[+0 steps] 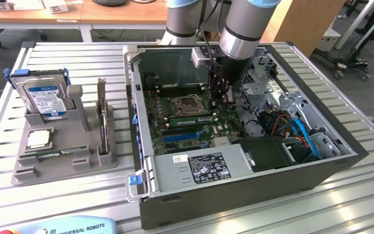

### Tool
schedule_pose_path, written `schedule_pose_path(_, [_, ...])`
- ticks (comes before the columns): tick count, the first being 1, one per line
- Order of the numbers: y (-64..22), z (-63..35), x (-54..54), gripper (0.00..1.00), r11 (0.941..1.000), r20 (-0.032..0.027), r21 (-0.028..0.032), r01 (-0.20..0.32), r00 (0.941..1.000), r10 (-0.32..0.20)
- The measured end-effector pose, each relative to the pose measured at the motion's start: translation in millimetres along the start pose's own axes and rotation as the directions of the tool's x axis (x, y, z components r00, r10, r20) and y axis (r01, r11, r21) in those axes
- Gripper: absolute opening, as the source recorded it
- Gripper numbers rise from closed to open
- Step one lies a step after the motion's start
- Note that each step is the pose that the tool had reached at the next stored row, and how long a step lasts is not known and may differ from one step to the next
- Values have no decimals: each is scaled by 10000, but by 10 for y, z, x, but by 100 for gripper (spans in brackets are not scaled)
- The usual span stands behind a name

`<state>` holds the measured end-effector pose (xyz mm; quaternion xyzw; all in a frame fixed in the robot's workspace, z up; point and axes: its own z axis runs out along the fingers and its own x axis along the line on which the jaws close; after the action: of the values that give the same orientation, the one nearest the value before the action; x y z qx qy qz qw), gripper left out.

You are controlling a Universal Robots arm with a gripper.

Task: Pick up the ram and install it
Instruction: 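Press down the ram until it locks into place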

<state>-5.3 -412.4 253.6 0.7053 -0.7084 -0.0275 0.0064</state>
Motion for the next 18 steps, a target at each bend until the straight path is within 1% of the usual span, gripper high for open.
schedule_pose_path(6, [144,8,0,10,10000,2,1,0,10000,0])
schedule_pose_path(18, [406,20,2,10,10000,1,2,0,10000,0])
